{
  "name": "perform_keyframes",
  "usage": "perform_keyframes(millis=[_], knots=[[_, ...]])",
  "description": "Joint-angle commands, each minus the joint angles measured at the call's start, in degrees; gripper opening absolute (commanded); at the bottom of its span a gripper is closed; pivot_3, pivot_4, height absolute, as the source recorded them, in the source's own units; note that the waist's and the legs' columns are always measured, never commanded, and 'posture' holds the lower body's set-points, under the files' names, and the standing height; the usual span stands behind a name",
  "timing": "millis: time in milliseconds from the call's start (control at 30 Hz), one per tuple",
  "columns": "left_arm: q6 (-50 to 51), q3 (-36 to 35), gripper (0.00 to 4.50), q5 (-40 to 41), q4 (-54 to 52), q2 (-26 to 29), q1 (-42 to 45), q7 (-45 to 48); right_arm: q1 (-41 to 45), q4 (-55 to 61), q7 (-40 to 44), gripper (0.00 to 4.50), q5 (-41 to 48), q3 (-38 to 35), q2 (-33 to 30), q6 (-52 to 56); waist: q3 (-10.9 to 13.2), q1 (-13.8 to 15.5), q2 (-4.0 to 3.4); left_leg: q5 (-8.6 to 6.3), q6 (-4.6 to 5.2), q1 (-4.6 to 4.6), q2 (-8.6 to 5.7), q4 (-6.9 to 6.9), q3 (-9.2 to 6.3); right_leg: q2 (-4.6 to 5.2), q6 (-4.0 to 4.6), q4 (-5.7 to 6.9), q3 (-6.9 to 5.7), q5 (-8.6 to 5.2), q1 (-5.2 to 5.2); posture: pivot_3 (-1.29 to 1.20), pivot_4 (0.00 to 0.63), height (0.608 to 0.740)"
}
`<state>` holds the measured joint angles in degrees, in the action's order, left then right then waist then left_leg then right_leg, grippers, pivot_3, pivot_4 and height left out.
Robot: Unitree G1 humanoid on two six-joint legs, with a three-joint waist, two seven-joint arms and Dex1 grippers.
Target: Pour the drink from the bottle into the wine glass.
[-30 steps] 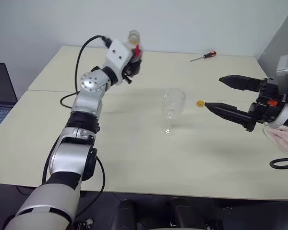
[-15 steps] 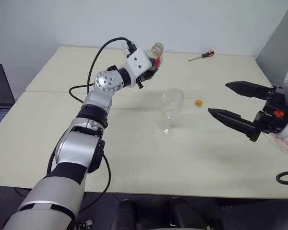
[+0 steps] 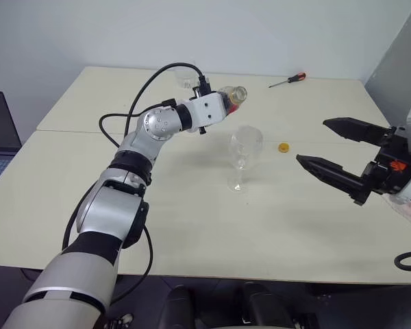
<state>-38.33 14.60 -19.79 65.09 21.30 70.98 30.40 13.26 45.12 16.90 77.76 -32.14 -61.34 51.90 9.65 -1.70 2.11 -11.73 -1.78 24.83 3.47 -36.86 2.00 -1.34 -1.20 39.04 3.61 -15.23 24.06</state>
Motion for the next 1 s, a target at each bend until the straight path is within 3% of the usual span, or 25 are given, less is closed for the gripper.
perform_keyframes(millis=[33,433,1000], knots=[[-3.3,0.7,1.69,-2.1,-0.6,1.3,2.6,-4.4,-0.1,0.8,-1.1,4.5,0.9,-0.6,-0.9,-1.6,0.0,0.0,0.0,0.0,0.0,0.0,0.0,0.0,0.0,0.0,0.0,0.0,0.01,0.0,0.0,0.0,0.15,0.74],[-8.5,1.7,1.69,-5.0,-0.9,2.1,2.5,-10.1,-3.0,1.3,-2.2,4.5,-0.8,1.3,-1.8,-1.4,0.0,0.0,0.0,0.0,0.0,0.0,0.0,0.0,0.01,0.0,0.0,0.01,0.02,0.0,0.0,0.0,0.15,0.74],[-13.6,8.2,1.69,-15.1,-0.4,5.1,4.4,-19.8,-2.3,1.7,-3.4,4.5,-0.5,2.8,-1.9,-2.1,0.0,0.1,0.0,0.0,0.0,0.0,0.0,-0.01,0.01,0.01,0.0,0.02,0.03,0.01,-0.01,0.0,0.15,0.74]])
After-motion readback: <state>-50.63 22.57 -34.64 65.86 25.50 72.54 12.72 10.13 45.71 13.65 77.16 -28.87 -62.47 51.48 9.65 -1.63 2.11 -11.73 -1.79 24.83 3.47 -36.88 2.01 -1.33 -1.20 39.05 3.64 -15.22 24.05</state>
